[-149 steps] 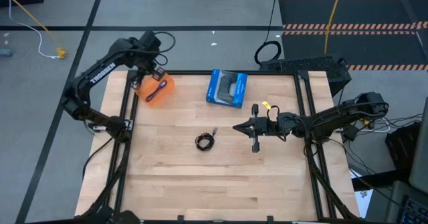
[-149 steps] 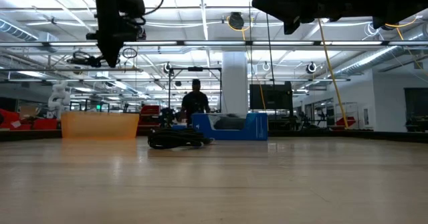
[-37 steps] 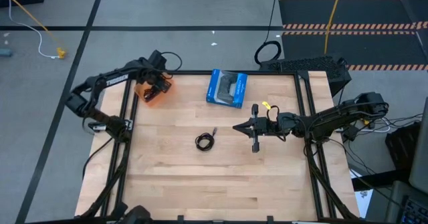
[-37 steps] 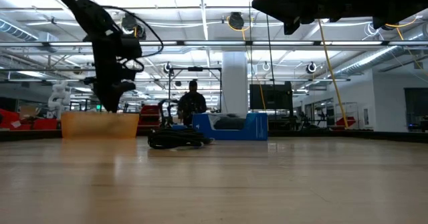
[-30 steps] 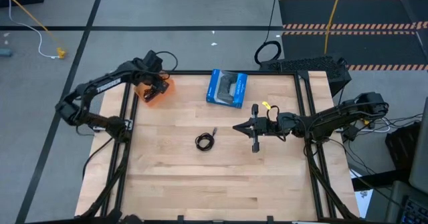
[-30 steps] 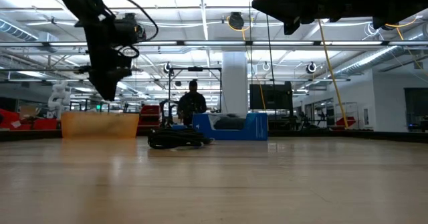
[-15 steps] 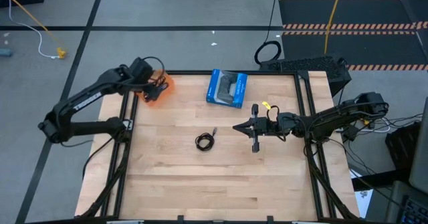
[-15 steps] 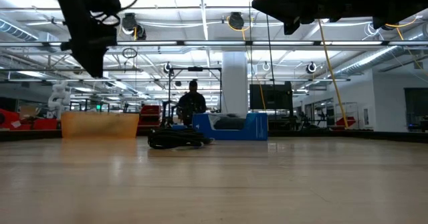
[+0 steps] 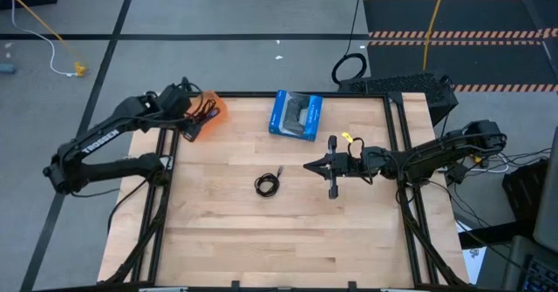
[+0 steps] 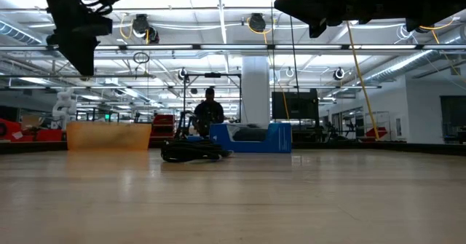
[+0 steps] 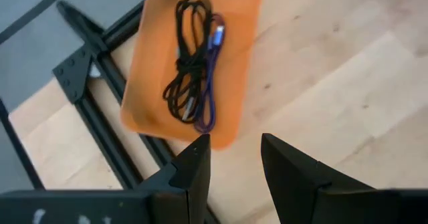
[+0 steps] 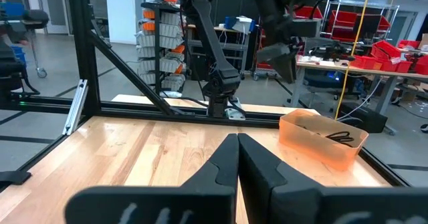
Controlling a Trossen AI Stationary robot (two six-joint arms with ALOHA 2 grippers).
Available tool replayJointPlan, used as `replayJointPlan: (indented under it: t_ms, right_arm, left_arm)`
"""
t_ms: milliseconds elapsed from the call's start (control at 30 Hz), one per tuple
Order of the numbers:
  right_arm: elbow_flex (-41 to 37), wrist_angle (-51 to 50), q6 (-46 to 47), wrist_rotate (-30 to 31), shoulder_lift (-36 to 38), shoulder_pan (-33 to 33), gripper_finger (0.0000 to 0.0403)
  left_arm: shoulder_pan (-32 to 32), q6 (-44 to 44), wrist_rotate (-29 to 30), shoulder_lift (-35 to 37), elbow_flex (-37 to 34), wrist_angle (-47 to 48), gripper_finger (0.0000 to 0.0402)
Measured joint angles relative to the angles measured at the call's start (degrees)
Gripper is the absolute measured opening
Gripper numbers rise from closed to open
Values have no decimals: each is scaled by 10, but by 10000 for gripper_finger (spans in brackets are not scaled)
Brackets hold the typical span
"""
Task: Pick and place USB-C Cables
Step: Put the black charger cable into the orange bin
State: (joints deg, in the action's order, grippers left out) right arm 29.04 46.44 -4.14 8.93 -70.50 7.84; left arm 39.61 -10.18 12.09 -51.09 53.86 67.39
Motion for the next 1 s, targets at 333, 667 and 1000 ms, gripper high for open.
replayJointPlan:
  t_ms: [333,667,1000]
  right_arm:
    - [0,0,0,0,0,0,0]
    - [0,0,0,0,0,0,0]
    - [0,0,2,0,0,0,0]
  left_arm:
    - [-131,-37,-1,0,69,41,136]
    - [-337,-132,-2,0,110,60,136]
    - [-510,-188,9,0,127,59,136]
